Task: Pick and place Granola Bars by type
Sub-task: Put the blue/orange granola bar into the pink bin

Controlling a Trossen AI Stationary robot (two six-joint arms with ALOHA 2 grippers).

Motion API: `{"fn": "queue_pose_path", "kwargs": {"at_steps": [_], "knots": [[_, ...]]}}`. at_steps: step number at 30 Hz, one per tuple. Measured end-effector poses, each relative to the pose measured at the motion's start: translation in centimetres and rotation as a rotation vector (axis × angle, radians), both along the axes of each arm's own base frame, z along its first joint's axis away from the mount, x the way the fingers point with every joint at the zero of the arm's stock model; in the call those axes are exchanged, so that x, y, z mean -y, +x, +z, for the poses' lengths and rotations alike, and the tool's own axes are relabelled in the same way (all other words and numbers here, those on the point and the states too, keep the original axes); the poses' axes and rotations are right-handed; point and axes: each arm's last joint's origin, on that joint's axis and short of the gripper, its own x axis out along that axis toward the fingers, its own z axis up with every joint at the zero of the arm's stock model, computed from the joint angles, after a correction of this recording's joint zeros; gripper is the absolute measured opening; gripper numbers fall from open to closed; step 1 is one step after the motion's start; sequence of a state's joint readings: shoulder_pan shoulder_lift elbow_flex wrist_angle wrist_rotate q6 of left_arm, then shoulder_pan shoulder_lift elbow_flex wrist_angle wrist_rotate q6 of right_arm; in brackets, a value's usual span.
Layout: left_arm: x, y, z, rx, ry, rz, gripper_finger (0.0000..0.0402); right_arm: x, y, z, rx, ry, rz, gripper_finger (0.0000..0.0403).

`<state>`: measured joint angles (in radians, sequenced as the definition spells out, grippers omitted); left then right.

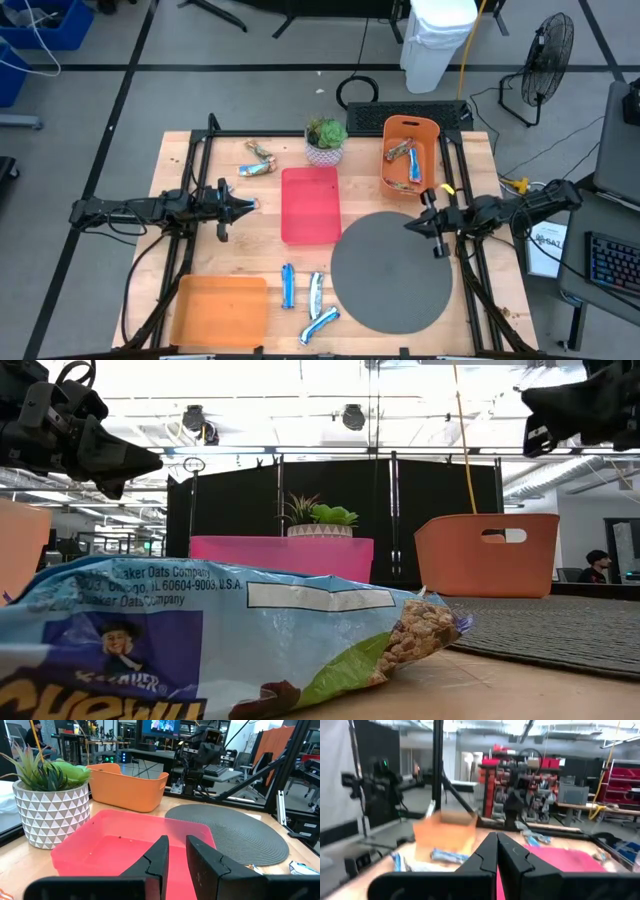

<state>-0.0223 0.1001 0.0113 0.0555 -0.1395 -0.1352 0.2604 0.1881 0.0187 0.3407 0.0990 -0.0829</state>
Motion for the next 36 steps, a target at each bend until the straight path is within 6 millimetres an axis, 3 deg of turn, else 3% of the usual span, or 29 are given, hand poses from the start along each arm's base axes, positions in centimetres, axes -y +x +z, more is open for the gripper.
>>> {"fn": "queue_pose_path", "kwargs": {"at_steps": [11,20,36], "knots": [[0.0,0.0,0.0,0.001,0.000,0.000,0.0072,0.0,0.1,-1.4,-0.146,0.021,0.015,0.0000],[0.0,0.0,0.0,0.000,0.000,0.000,0.0072,-0.2,0.1,-1.5,-0.157,0.026,0.073,0.0000],[0.0,0.0,0.0,0.001,0.000,0.000,0.0072,1.4,0.3,-1.0,-0.108,0.019,-0.101,0.0000]]}}
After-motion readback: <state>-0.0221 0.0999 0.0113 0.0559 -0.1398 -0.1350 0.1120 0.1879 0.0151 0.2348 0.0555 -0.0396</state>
